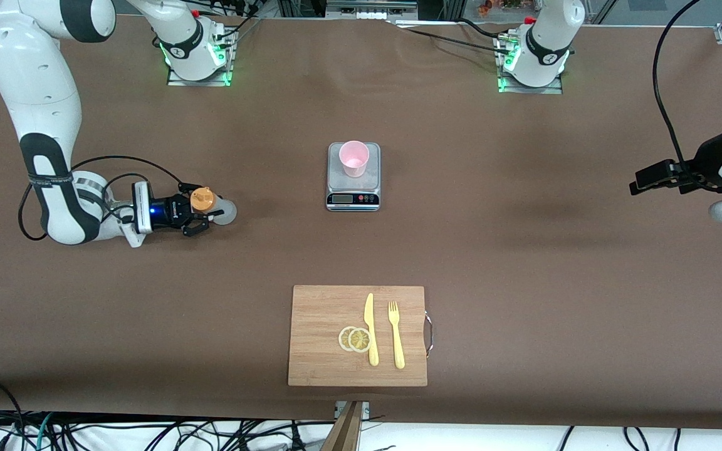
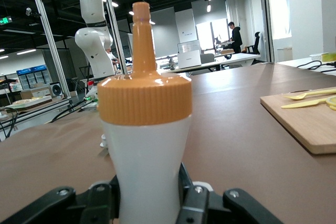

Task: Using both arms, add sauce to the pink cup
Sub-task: 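Lift the sauce bottle with the right gripper toward the pink cup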

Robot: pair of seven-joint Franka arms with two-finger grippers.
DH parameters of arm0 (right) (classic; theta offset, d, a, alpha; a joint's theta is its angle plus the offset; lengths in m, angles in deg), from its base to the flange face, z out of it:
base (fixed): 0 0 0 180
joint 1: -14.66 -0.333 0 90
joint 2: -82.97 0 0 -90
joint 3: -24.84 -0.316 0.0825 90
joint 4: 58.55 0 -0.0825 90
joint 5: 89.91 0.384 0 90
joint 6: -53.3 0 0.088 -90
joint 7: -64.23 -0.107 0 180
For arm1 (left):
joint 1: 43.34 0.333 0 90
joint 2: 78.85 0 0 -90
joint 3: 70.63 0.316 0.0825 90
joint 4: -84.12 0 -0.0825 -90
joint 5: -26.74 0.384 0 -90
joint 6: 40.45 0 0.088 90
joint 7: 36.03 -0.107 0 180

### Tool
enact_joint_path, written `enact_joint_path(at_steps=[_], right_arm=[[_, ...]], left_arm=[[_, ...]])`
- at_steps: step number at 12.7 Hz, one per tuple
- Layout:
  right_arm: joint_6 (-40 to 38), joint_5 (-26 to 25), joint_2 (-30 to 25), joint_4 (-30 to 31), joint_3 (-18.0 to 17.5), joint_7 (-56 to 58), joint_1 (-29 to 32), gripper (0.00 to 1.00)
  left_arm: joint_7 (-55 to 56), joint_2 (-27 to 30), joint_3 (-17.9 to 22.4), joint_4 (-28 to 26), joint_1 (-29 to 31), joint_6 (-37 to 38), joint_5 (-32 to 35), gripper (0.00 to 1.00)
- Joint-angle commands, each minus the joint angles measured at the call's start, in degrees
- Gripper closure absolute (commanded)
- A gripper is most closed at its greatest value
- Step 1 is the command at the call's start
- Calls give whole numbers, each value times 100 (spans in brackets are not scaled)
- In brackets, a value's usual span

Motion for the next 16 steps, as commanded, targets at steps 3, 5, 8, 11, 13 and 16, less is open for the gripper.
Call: enact_joint_path(at_steps=[3,5,8,11,13,16], right_arm=[[899,-196,-1314,194,39,-1320,-831,87],[1461,-390,-1797,273,48,-2040,-1331,87],[2280,-1215,-2352,396,31,-3043,-1904,87],[3042,-1462,-2939,1062,22,-3089,-2395,87],[3658,-1699,-3213,1423,13,-3334,-2782,87],[4327,-2383,-3249,1504,13,-3957,-3336,87]], left_arm=[[-93,-113,10,241,-39,143,158,0],[-93,-113,10,241,-39,143,158,0],[-93,-113,10,241,-39,143,158,0],[-93,-113,10,241,-39,143,158,0],[-93,-113,10,241,-39,143,158,0],[-93,-113,10,241,-39,134,158,0]])
